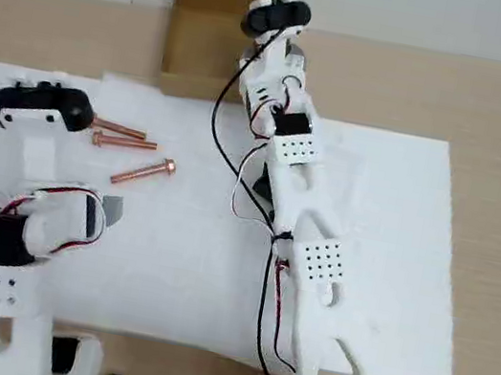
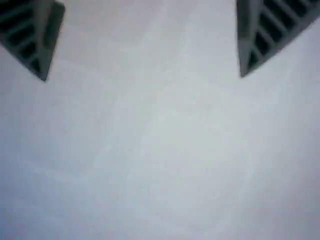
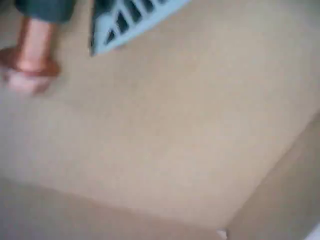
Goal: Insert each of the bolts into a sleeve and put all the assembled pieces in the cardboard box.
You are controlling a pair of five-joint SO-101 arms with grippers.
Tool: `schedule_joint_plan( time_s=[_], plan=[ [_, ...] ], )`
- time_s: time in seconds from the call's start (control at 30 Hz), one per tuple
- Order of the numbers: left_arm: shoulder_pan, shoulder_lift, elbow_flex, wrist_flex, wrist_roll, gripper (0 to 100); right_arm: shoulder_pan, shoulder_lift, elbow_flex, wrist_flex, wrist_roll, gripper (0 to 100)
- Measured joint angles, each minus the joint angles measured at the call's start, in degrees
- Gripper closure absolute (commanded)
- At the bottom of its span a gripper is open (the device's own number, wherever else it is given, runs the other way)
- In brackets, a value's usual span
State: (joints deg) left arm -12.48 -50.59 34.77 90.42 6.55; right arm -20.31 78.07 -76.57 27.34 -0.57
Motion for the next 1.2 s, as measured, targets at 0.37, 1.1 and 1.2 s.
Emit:
schedule_joint_plan(
  time_s=[0.37,1.1,1.2],
  plan=[
    [0.0,0.0,0.0,0.0,0.0,77,0.0,-0.3,-17.1,15.6,2.7,73.9],
    [0.0,0.0,0.0,0.0,0.0,77,6.1,-27.5,-17.5,68.8,3.1,73.9],
    [0.0,0.0,0.0,0.0,0.0,77,7.0,-27.5,-17.6,69.4,3.1,73.9]
  ],
)
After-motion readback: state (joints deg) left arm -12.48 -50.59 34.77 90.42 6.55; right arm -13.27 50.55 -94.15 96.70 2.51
